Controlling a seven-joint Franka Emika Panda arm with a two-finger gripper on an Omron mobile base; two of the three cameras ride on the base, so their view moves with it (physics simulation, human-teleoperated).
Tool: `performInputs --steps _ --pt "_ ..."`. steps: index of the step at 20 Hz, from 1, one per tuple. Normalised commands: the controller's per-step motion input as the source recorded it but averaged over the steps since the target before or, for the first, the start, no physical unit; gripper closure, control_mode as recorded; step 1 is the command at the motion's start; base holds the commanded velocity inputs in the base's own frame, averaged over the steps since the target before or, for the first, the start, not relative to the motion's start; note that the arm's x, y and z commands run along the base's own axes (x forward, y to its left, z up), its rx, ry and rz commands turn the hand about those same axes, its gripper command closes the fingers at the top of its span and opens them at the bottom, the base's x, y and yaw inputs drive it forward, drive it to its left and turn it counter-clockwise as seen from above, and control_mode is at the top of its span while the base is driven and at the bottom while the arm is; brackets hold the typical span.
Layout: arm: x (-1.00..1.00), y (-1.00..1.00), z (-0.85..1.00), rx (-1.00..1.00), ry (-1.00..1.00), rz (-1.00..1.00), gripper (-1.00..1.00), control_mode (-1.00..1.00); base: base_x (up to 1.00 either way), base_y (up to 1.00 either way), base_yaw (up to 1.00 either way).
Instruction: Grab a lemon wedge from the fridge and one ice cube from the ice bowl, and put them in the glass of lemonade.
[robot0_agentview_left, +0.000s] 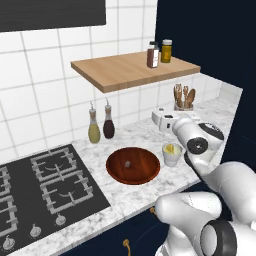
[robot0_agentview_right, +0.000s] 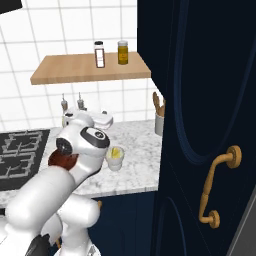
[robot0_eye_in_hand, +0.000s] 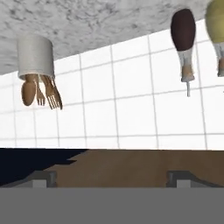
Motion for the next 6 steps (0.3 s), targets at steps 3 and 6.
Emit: performInputs --steps 3,6 --pt "-0.82 0.62 0.76 -0.15 -0.08 0.01 -1.0 -1.0 0.0 0.0 0.0" --pt "-0.44 0.74 0.98 -0.15 0.0 0.03 -1.0 -1.0 0.0 0.0 0.0"
